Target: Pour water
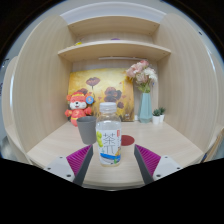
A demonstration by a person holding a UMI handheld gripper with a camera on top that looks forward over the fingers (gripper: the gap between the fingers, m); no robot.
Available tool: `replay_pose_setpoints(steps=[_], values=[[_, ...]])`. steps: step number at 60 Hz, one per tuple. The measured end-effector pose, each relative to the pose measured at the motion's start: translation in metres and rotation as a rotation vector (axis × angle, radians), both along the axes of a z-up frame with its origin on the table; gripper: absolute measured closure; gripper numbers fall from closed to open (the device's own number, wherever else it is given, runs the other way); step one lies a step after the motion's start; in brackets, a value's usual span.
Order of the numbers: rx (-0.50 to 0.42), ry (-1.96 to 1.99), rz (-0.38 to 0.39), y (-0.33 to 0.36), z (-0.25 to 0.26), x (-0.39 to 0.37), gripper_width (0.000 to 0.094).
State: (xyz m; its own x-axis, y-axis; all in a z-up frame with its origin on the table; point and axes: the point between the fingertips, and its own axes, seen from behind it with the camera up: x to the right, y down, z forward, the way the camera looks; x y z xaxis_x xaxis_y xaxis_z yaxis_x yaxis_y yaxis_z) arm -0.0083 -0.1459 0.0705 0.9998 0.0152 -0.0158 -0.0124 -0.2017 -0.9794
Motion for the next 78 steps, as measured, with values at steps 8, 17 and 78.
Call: replay_pose_setpoints(steps=[8,17,78], values=[[0.001,-0.002,-0.011,0.035,0.001,-0.003,0.0085],[0.031,-0.018,-0.013,0.064,0.008,-0.009,0.0163],[0.108,-0.883,0.016,0.145,0.079,0.048,0.0551]])
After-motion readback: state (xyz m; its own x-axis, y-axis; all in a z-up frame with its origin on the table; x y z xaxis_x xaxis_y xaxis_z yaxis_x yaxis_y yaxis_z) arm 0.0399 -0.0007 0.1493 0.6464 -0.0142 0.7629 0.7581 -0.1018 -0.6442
